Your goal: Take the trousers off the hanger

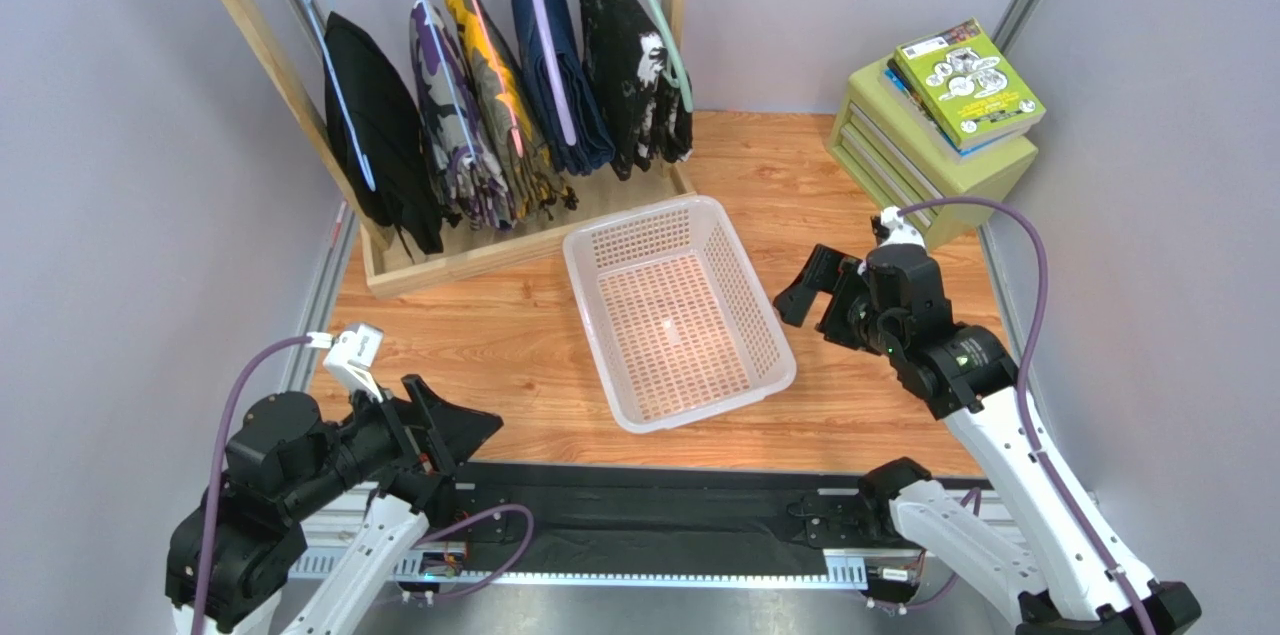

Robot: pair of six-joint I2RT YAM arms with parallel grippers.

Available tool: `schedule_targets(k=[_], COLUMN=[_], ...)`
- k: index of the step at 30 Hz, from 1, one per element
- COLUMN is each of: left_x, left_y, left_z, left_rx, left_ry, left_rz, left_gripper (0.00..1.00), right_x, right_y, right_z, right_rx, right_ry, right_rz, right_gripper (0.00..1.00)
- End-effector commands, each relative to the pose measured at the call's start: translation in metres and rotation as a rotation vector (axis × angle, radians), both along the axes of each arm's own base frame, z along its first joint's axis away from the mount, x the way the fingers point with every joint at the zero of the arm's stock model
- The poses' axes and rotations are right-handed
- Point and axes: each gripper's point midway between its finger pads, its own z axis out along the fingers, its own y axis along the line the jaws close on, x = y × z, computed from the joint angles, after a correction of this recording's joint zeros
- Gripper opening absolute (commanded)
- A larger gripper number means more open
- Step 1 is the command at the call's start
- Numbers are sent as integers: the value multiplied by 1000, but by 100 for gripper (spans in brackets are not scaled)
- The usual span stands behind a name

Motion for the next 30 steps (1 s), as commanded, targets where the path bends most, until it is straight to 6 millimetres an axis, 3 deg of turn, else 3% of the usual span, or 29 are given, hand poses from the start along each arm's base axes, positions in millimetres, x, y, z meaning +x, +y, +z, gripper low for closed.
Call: schedule_targets(k=[1,5,10,13,17,22,23,25,26,28,30], left_x=[7,10,9,22,51,89,106,120,137,148,171], left_y=[-4,6,15,16,0,-15,-21,-26,-35,-54,-77], left_z=[15,28,56,71,105,180,184,211,213,241,264], left_rx=[-31,-18,39,105,128,72,85,62,63,0,-57], left_ry=[-44,-102,-198,-206,-235,-401,-394,-457,-443,-512,-544], left_rz=[0,52,53,54,6,19,18,31,20,-44,-102], left_gripper=[97,93,91,91,90,87,87,85,84,82,81], right_x=[-9,-7,-3,3,10,15,16,13,13,11,9], right_y=[22,25,43,51,55,57,57,59,58,56,55], right_z=[17,14,18,25,32,43,45,51,53,55,59], right_rx=[61,45,82,100,96,78,78,79,78,62,57], right_ry=[-75,-109,-130,-157,-174,-187,-190,-202,-208,-212,-213], right_rz=[165,206,299,329,346,361,367,386,386,395,398], right_gripper=[100,100,100,100,100,100,100,100,100,100,100])
